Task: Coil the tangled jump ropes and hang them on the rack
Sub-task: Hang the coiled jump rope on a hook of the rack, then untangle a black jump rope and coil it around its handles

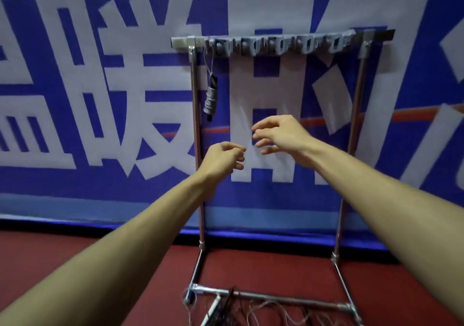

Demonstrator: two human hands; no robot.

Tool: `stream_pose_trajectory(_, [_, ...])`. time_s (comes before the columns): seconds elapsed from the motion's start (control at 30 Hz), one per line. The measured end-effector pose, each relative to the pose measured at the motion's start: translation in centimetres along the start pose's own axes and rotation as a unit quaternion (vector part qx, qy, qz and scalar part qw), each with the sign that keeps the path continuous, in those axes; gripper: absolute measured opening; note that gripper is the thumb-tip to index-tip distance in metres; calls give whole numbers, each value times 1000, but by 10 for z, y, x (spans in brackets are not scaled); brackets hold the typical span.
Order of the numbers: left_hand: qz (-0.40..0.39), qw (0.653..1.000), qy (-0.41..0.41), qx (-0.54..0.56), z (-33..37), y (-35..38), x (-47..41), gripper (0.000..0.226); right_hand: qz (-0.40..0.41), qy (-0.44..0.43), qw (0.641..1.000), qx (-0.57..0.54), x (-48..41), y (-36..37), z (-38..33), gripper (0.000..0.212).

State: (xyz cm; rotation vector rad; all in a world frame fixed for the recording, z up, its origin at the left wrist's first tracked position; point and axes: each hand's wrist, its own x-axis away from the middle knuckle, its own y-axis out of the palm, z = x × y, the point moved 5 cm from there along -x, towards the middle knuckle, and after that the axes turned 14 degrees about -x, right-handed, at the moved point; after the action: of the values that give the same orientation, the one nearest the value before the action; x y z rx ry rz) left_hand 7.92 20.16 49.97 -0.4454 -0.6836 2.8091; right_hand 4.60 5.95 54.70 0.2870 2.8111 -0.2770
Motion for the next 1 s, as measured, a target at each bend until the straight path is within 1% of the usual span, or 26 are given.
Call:
stream_pose_trajectory(0.13, [-45, 997, -59, 6, -52, 45, 59, 17, 0, 56, 998, -33, 55, -6, 64, 14])
stream_pose_trajectory(0.27, [-103, 988, -111, 1, -122, 88, 95, 19, 0, 127, 991, -41, 91, -8, 144, 11])
stream_pose_trajectory(0.4, [-157, 976, -146, -29, -188, 123, 107, 23, 0, 198, 978, -60, 109, 0, 221, 12])
stream_pose_trajectory(0.53, [-183, 961, -192, -77, -259, 148, 103, 24, -10, 251, 965, -74, 110, 21, 294, 16])
stream_pose_trajectory(0.73, [-193, 928, -256, -189, -372, 169, 100, 21, -30, 317, 945, -80, 98, 74, 400, 18])
stream_pose_trajectory(0.83, [-177, 920, -285, -204, -418, 175, 86, 17, -39, 339, 937, -80, 87, 94, 450, 19])
stream_pose_trajectory(1.0, [-139, 902, -326, -246, -492, 182, 57, 25, -39, 368, 927, -67, 72, 116, 526, 18])
